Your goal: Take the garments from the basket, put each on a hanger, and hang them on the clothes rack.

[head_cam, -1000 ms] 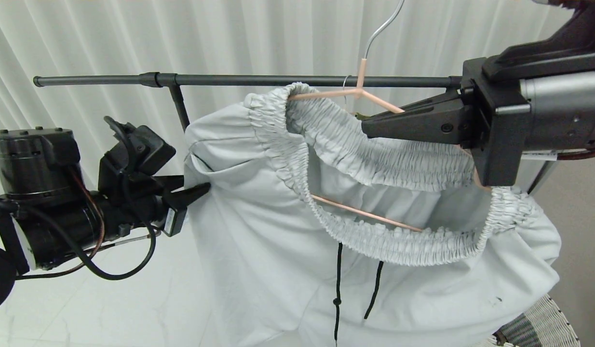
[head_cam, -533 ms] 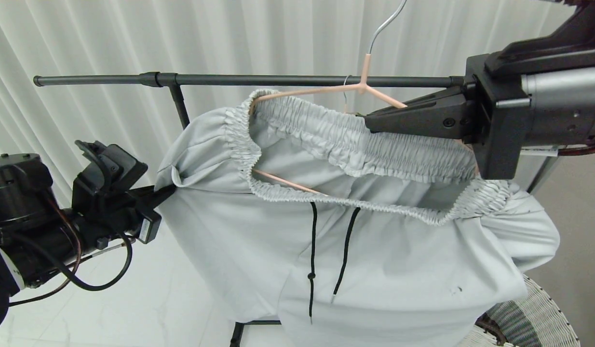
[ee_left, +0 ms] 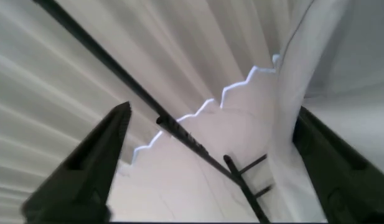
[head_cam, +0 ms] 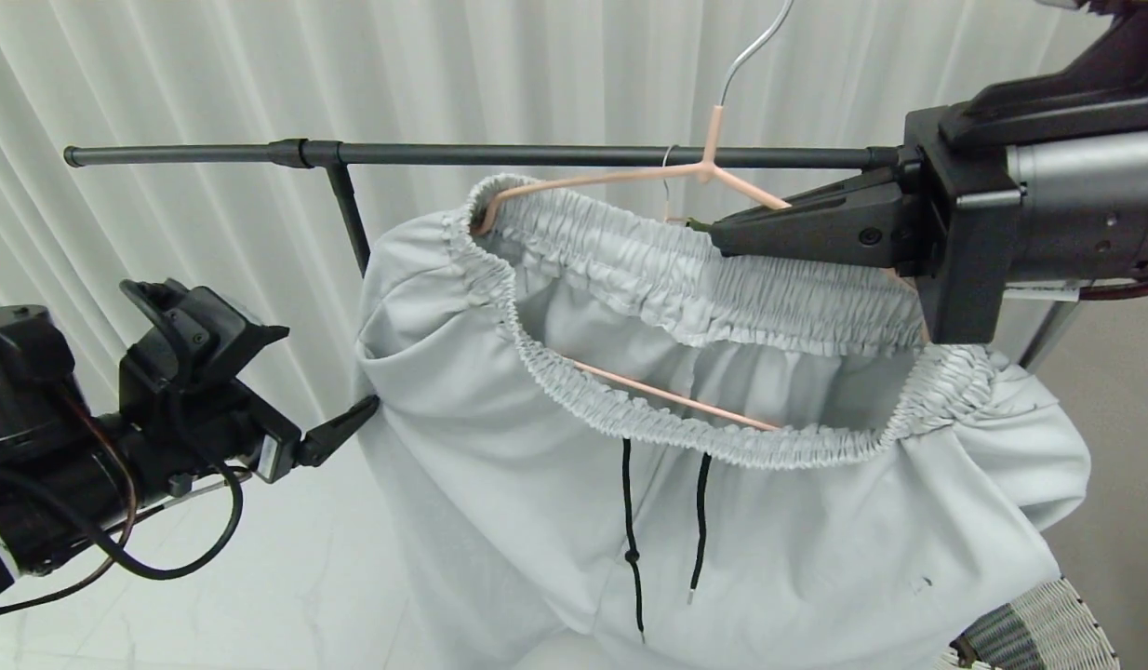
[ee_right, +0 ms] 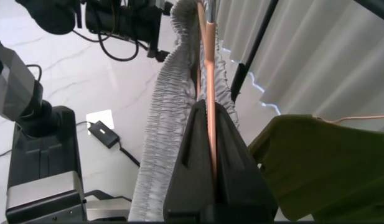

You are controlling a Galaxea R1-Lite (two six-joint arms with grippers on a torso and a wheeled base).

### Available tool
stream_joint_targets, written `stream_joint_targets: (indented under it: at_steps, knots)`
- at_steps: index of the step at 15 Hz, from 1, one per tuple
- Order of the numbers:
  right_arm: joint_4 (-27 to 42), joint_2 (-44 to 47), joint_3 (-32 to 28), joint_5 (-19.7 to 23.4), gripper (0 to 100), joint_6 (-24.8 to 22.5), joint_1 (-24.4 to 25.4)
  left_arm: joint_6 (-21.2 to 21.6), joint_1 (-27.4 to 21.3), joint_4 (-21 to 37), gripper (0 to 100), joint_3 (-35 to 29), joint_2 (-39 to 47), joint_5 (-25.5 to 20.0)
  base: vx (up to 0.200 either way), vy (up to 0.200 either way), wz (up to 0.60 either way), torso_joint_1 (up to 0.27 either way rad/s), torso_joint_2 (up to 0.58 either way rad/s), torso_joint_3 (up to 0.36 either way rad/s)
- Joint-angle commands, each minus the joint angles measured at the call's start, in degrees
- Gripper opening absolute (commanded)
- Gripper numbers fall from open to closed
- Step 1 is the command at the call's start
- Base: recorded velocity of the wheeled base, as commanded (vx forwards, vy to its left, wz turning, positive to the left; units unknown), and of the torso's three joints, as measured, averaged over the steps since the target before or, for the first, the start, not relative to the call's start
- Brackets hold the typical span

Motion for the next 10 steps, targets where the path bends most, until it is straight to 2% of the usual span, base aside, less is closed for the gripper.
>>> stream_joint_targets:
  at_steps: [1,3,4,7,9,10]
  knots:
    - [0.3,0.0,0.4,-0.9,0,0.0,-2.0,0.3,0.0,0.4,100,0.4,-5.6,-1.3,0.0,0.0,0.0,0.0,0.0,0.0]
    - [2.2,-0.1,0.3,-2.8,0,0.0,-3.8,-1.0,-0.6,4.8,100,-0.5,-9.8,0.6,0.0,0.0,0.0,0.0,0.0,0.0]
    - [3.2,-0.3,0.3,-3.4,0,0.0,-4.4,-3.1,-0.8,10.7,100,-2.7,-12.5,2.3,0.0,0.0,0.0,0.0,0.0,0.0]
    - [4.4,-0.4,0.4,-5.3,0,0.1,-5.3,-10.6,-2.2,34.1,100,-12.9,-18.1,4.2,0.0,0.0,0.0,0.0,0.0,0.0]
    - [7.1,-0.8,0.2,-8.8,0,0.1,-6.0,-11.9,-2.3,43.8,100,-16.1,-19.2,6.8,0.0,0.0,0.0,0.0,0.0,0.0]
    - [8.3,-1.4,0.4,-9.9,0,0.1,-6.5,-12.0,-2.3,44.5,100,-15.9,-19.2,9.2,0.0,0.0,0.0,0.0,0.0,0.0]
